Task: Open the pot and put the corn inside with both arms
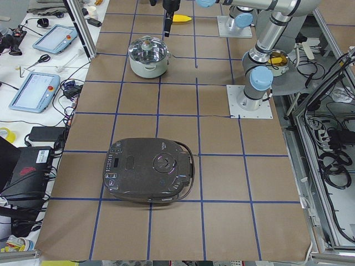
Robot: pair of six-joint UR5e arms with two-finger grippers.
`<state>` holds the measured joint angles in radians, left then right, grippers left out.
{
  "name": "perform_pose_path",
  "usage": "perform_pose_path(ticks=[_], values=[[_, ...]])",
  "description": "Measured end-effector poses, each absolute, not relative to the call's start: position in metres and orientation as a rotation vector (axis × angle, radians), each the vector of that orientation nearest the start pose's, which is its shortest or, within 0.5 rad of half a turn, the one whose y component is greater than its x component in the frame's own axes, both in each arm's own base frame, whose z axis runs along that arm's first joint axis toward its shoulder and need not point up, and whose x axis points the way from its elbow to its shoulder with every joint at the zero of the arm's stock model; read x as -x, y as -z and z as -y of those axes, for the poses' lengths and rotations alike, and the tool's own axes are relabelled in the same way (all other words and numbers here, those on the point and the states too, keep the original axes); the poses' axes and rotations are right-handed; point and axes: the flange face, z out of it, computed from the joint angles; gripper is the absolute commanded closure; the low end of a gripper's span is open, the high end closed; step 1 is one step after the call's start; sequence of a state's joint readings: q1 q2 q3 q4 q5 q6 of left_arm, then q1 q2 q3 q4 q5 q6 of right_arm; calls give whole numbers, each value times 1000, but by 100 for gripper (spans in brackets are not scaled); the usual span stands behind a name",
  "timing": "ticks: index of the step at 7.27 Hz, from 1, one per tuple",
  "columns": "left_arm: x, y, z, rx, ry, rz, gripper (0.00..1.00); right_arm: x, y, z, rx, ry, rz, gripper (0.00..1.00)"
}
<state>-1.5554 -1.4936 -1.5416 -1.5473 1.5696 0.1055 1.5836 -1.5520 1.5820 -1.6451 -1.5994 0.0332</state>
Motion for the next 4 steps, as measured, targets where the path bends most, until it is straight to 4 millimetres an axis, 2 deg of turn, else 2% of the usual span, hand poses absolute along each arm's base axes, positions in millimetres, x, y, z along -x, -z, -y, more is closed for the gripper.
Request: perform_pose_path(ticks=[4], values=[[127, -541, 471, -139, 200, -3132, 0, -137, -478, 502, -35, 65, -3169, 0]])
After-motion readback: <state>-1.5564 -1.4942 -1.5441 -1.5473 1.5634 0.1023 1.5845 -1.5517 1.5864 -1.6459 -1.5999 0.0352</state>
